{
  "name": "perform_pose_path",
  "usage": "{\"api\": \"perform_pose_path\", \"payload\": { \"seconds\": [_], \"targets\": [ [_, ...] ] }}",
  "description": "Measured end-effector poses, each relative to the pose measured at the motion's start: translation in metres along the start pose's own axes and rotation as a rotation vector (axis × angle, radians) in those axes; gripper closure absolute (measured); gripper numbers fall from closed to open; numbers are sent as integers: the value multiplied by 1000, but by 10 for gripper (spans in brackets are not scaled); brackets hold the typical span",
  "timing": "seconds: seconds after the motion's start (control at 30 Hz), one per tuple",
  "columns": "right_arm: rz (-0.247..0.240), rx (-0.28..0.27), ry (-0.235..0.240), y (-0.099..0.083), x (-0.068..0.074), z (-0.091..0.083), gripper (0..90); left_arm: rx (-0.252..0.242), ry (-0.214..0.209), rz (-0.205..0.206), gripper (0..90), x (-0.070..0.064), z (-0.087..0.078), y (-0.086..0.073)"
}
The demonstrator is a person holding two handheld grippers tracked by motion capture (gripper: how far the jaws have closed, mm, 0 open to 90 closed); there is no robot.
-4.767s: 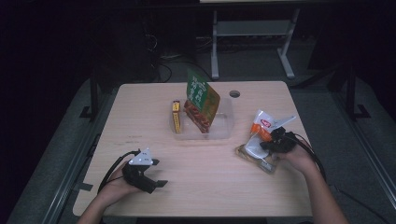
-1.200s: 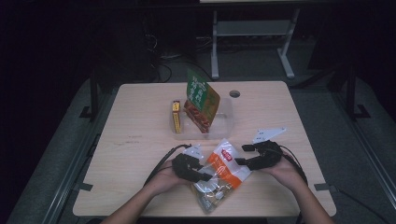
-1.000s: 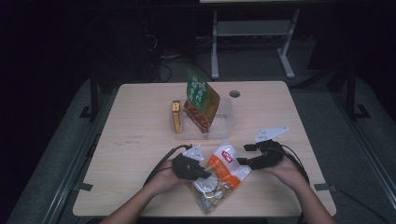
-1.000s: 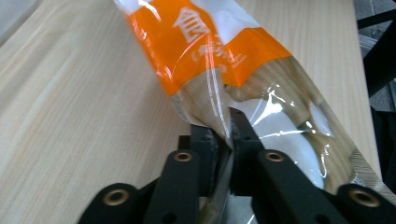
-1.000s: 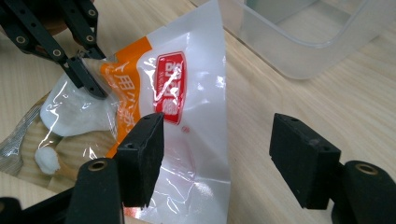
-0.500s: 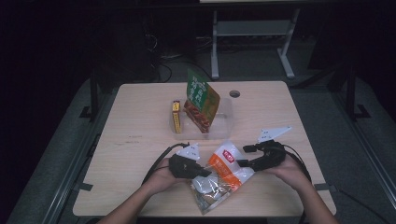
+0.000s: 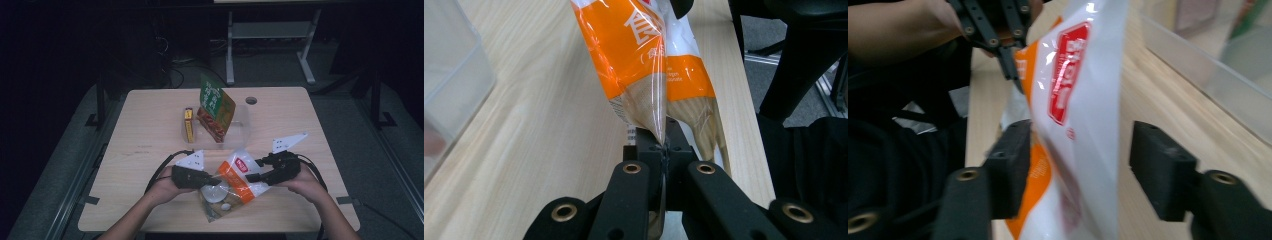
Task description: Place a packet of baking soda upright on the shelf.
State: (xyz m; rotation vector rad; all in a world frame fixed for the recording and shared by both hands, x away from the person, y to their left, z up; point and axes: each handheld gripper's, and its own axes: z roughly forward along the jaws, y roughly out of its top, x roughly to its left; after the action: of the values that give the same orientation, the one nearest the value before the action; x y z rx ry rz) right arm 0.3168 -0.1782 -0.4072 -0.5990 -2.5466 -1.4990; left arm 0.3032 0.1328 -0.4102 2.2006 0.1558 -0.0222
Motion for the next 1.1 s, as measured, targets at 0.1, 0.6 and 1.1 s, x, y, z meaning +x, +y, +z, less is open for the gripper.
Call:
{"api": "perform_pose_path", "payload": {
  "seconds": [0.1, 0.6, 1.1],
  "targets": [
    [-16, -8, 16, 5, 3, 1, 613, -6, 2, 7, 897, -1, -2, 0],
    [-63, 5, 73, 12, 4, 1, 896, -23, 11, 3, 897, 1, -4, 1],
    [-73, 17, 51, 21, 10, -4, 900, -24, 28, -2, 760, 2, -2, -2]
  ]
}}
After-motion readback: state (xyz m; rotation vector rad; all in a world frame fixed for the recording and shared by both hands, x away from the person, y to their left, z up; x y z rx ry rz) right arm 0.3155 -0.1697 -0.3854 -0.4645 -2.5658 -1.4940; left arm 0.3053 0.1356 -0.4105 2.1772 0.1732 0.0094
